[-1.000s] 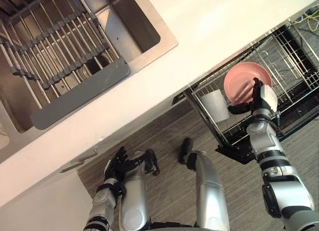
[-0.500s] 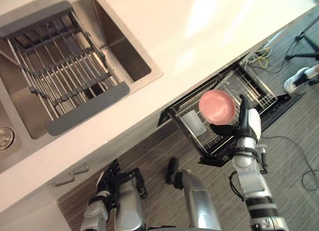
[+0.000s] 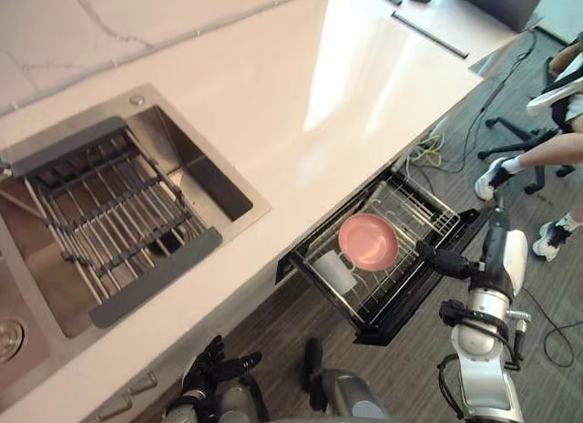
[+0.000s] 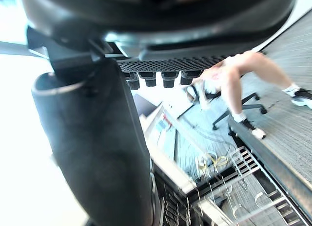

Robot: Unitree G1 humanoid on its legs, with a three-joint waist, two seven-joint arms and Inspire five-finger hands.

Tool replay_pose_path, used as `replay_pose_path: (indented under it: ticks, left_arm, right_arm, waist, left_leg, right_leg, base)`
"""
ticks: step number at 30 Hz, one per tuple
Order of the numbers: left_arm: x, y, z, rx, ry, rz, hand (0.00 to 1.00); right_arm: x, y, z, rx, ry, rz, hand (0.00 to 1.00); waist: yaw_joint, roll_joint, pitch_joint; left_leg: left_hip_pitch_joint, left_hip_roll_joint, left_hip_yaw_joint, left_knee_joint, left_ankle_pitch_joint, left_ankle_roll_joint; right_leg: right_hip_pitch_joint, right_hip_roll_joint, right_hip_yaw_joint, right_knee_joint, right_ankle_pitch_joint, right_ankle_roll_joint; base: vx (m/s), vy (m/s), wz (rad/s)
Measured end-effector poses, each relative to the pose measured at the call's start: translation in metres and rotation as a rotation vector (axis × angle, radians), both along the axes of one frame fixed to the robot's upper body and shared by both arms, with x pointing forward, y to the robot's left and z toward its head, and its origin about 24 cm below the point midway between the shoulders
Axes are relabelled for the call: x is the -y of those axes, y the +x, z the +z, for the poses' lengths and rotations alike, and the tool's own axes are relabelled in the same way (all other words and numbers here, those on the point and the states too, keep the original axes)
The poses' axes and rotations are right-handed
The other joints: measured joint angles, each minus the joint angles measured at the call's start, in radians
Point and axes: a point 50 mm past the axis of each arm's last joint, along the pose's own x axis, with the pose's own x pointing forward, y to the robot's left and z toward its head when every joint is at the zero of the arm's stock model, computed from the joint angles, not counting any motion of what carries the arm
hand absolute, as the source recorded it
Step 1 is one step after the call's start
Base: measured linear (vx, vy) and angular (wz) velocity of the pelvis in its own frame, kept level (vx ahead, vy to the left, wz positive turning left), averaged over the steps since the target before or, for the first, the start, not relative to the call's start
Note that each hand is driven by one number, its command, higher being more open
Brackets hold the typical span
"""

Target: Walk over to the sink, pick up the cup, carry it to the dishwasher, place the cup inside the dishwasher, then close the dishwasher door

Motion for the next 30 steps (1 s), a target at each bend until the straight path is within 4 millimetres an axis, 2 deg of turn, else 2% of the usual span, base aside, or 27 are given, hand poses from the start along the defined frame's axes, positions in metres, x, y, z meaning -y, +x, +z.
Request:
replay_pose_path:
  ticks: [2, 5, 9, 13, 15, 18, 22, 27, 30]
  left_arm:
    - [0.003, -0.006, -0.002, -0.018, -0.01, 0.007, 1.0]
    - [0.008, -0.011, -0.004, -0.014, -0.029, 0.033, 1.0]
    - [0.008, -0.017, -0.003, -0.003, -0.043, 0.089, 1.0]
    - [0.007, -0.019, -0.004, -0.019, -0.051, 0.108, 1.0]
    - [0.007, -0.02, -0.005, -0.028, -0.054, 0.109, 1.0]
    - [0.008, -0.024, -0.006, -0.043, -0.058, 0.112, 1.0]
    - [0.009, -0.029, -0.008, -0.068, -0.075, 0.138, 1.0]
    - [0.012, -0.031, -0.01, -0.09, -0.089, 0.147, 1.0]
    - [0.012, -0.032, -0.011, -0.095, -0.091, 0.149, 1.0]
  right_arm:
    - [0.0, -0.007, -0.004, 0.011, 0.041, -0.012, 1.0]
    - [0.001, -0.027, -0.019, 0.032, 0.207, -0.092, 1.0]
    - [-0.008, -0.057, -0.045, 0.038, 0.463, -0.182, 1.0]
    - [-0.013, -0.076, -0.068, 0.024, 0.626, -0.225, 1.0]
    - [-0.017, -0.084, -0.086, 0.003, 0.747, -0.226, 1.0]
    - [-0.025, -0.092, -0.107, -0.023, 0.904, -0.212, 1.0]
    - [-0.053, -0.097, -0.135, -0.049, 1.189, -0.08, 1.0]
    - [-0.055, -0.104, -0.145, 0.005, 1.313, -0.064, 1.0]
    - [-0.056, -0.109, -0.149, 0.009, 1.327, -0.053, 1.0]
  waist:
    - [-0.007, 0.013, -0.019]
    - [-0.007, 0.027, -0.035]
    - [-0.007, 0.029, -0.039]
    - [-0.009, 0.028, -0.041]
    - [-0.009, 0.028, -0.044]
    - [-0.009, 0.03, -0.066]
    - [-0.005, 0.037, -0.093]
    - [-0.004, 0.048, -0.1]
    - [-0.002, 0.049, -0.111]
  left_leg:
    - [0.035, -0.011, 0.016, -0.039, 0.009, 0.0]
    - [0.073, -0.015, 0.035, -0.07, 0.013, -0.002]
    - [0.113, -0.013, 0.061, -0.089, 0.014, -0.004]
    - [0.138, -0.01, 0.082, -0.101, 0.012, -0.008]
    - [0.152, -0.004, 0.095, -0.101, 0.011, -0.012]
    - [0.161, 0.006, 0.128, -0.102, 0.01, -0.019]
    - [0.176, 0.015, 0.147, -0.102, 0.011, -0.026]
    - [0.194, 0.022, 0.156, -0.102, 0.01, -0.032]
    - [0.199, 0.028, 0.173, -0.102, 0.012, -0.036]
  right_leg:
    - [0.018, 0.0, 0.014, -0.015, 0.003, 0.004]
    - [0.045, 0.005, 0.025, -0.033, 0.005, 0.007]
    - [0.073, 0.011, 0.038, -0.042, 0.005, 0.007]
    - [0.092, 0.014, 0.042, -0.043, 0.002, 0.004]
    - [0.109, 0.015, 0.035, -0.046, 0.001, 0.003]
    - [0.121, 0.016, 0.023, -0.05, -0.004, -0.001]
    - [0.134, 0.021, 0.02, -0.054, -0.005, -0.002]
    - [0.158, 0.025, 0.014, -0.063, -0.007, -0.006]
    - [0.161, 0.028, 0.01, -0.065, -0.008, -0.008]
  base:
    - [0.09, 0.047, -0.2]
    - [0.04, 0.014, -0.13]
    - [-0.01, -0.009, -0.11]
    - [-0.06, -0.016, -0.04]
    - [-0.07, -0.022, 0.07]
    - [-0.04, -0.024, 0.13]
    - [-0.04, -0.025, 0.02]
    - [-0.04, -0.013, 0.03]
    - [-0.02, -0.013, 0.03]
